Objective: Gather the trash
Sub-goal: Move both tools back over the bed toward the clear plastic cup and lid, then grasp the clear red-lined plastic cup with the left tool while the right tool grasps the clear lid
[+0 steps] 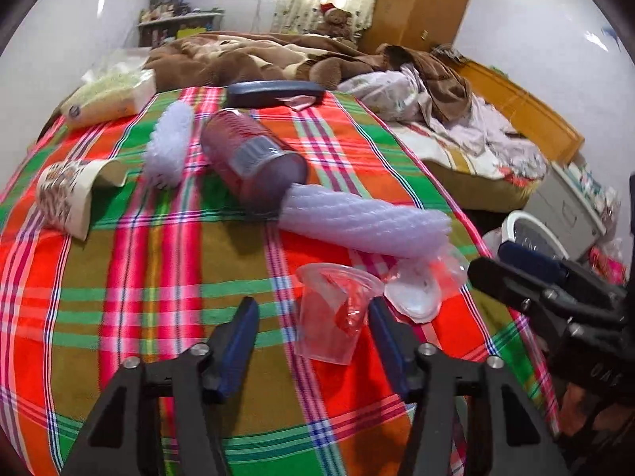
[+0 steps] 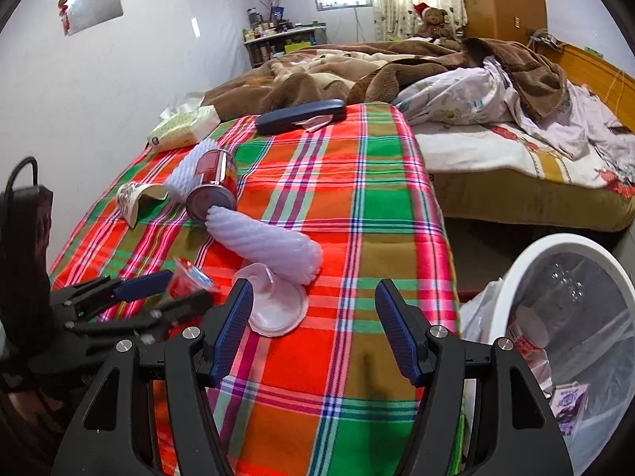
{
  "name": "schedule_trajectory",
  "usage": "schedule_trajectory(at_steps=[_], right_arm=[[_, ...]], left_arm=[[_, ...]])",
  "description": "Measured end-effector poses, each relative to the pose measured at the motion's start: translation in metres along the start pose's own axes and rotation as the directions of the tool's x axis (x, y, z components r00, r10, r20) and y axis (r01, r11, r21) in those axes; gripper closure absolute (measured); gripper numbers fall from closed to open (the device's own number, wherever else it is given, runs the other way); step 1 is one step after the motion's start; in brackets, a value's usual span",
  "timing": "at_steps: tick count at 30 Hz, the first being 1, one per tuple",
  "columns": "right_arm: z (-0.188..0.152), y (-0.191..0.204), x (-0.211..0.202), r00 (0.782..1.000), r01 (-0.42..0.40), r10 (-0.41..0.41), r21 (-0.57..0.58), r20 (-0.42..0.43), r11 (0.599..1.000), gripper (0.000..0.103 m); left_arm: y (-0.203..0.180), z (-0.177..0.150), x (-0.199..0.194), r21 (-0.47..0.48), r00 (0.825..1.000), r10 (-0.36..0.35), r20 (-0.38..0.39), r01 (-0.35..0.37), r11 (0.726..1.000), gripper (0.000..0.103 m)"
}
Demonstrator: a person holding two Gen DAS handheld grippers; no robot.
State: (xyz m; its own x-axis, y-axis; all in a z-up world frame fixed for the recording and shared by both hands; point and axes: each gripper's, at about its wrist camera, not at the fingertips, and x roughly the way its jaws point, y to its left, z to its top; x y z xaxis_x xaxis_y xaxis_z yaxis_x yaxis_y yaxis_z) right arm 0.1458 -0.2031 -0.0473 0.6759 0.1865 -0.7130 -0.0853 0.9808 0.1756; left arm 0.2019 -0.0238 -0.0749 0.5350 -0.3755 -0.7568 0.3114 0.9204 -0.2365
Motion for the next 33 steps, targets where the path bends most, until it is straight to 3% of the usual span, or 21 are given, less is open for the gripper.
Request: schedule_trajectory(at_steps=[4, 10, 19, 33], right_arm=[[0.0, 0.005, 0.005, 1.0, -0.023, 0.023, -0.006, -0.007, 1.0, 0.038], [0.001, 0.011, 0.015, 0.998, -0.055, 0.054, -0.012, -0.024, 0.998, 0.038], [0.002, 0.022, 0.021, 0.997, -0.068, 0.067, -0.041, -0.036, 0.997, 0.07], [0.0, 0.017, 0.016, 0.995, -0.098, 0.098, -0.001, -0.031, 0.995, 0.072]], left_arm=[[0.011, -0.001, -0.003, -0.024, 1.0, 0.017, -0.001, -0.017, 1.0, 0.059], [0.029, -0.001, -0.009, -0.06, 0.999, 0.043, 0.008, -0.043, 0.997, 0.062], [0.042, 0.004, -0.01, -0.099, 0.999, 0.031, 0.012, -0.029, 0.995, 0.062], [0.032, 0.015, 0.001, -0.039, 0.999, 0.04, -0.005, -0.04, 0.998, 0.057]])
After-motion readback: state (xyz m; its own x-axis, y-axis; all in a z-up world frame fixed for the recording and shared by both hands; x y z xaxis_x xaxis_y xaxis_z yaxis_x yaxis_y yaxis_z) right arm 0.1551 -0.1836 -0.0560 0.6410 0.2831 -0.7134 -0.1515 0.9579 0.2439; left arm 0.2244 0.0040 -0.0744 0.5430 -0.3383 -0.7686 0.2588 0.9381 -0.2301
